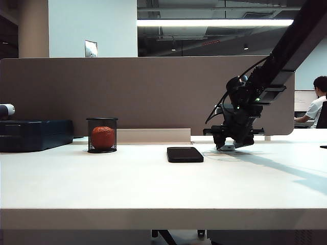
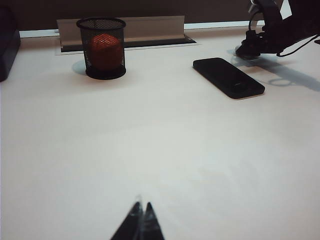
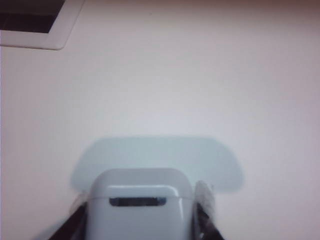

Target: Find the wireless headphone case on the desktop and place it on the left side of the phone.

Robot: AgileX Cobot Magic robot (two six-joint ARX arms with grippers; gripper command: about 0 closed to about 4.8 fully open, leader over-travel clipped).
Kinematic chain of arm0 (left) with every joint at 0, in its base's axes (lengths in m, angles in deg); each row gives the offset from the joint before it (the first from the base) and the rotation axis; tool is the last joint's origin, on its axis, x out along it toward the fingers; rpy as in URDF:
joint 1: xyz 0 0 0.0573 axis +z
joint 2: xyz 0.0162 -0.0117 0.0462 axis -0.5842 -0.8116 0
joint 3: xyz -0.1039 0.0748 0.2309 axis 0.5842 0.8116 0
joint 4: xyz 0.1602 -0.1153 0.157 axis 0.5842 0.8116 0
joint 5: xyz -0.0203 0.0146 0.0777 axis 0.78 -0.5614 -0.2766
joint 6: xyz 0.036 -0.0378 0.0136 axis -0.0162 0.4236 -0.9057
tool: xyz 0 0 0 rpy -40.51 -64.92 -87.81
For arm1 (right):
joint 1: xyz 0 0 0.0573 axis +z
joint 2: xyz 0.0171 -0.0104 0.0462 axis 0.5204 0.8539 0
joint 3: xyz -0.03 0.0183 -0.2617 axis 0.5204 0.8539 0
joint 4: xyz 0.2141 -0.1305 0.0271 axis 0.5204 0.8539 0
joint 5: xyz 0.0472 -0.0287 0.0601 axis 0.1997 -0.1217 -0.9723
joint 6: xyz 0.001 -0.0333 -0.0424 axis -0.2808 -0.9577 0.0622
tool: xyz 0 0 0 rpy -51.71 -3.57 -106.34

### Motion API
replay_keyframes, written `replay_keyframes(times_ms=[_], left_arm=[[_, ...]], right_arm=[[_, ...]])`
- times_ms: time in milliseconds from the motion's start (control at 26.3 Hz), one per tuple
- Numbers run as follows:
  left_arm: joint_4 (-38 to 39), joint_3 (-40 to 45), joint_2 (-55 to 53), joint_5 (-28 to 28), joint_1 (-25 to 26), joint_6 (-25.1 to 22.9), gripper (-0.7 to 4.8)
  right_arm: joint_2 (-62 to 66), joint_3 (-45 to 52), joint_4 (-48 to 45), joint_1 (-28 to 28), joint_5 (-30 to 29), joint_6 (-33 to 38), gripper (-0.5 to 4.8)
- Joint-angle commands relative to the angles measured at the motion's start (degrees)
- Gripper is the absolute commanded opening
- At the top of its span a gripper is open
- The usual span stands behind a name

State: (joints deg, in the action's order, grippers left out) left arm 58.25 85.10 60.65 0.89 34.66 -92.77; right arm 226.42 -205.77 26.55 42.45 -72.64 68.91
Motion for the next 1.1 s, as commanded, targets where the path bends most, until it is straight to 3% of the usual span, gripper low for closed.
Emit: replay_keyframes(times_ms=[38,456,761,951,1103], left_arm=[[-0.15,-0.15,-0.04,0.39,-0.04,0.02,-0.05],[-0.15,-0.15,-0.04,0.37,-0.04,0.02,-0.05],[-0.15,-0.15,-0.04,0.37,-0.04,0.02,-0.05],[-0.15,-0.15,-0.04,0.37,-0.04,0.02,-0.05],[-0.15,-0.15,-0.04,0.39,-0.04,0.02,-0.05]], right_arm=[[0.13,0.35,4.15,0.11,-0.35,0.15,1.96],[-5.25,0.35,5.62,0.13,-0.50,0.13,1.96],[-10.75,0.37,13.05,0.87,-0.85,0.17,1.97],[-14.64,0.35,18.82,2.03,-7.23,1.36,1.97],[-17.31,0.37,23.54,4.50,-9.11,1.92,1.98]])
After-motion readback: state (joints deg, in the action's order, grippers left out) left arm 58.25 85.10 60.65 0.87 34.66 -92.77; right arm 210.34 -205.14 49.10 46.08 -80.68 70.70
